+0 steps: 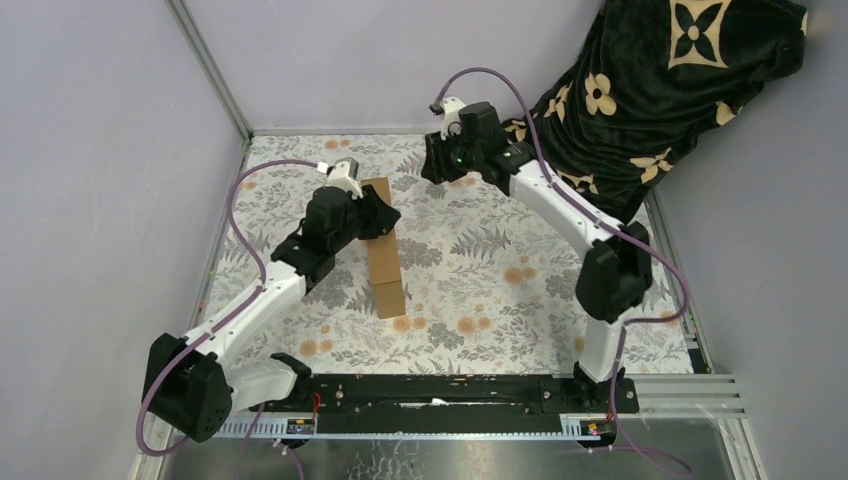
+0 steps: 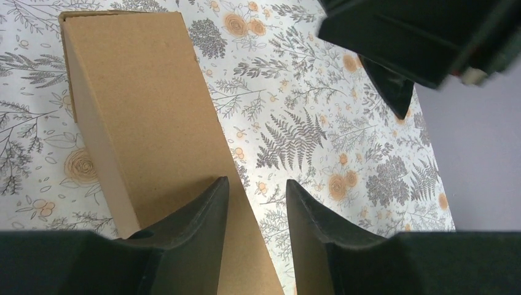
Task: Fold the paper box
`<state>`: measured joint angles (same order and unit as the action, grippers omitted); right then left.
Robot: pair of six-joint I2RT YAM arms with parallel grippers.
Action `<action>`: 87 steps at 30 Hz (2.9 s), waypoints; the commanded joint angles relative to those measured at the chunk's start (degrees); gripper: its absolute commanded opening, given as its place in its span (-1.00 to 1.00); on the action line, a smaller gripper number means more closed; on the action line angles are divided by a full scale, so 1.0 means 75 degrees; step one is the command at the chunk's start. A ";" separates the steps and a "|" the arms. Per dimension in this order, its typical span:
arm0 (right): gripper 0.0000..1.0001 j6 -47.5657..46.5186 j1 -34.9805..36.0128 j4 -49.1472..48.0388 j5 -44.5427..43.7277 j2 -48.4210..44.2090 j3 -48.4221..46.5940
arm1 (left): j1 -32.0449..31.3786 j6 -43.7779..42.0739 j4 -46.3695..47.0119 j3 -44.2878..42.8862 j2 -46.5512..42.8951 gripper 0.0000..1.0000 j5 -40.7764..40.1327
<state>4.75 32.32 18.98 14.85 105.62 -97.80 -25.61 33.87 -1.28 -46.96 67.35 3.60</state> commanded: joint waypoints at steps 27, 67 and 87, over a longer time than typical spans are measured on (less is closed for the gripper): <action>0.17 0.3004 -0.0730 -0.4648 0.3338 0.3404 -0.1335 | 0.0054 0.0236 -0.2982 0.0301 -0.3686 -0.33 0.1453; 0.17 0.4104 -0.0660 -0.4847 0.4701 0.3550 -0.0851 | -0.1478 0.1845 -0.4900 0.0348 -0.4882 -0.05 -0.3111; 0.13 0.1894 0.0299 -0.1981 0.3609 0.0812 0.1432 | 0.0191 0.2768 -0.2976 0.1553 -0.2979 -0.43 -0.4849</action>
<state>22.81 31.24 0.34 44.10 119.39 -91.29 -31.68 56.73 -33.50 -36.58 41.87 -33.98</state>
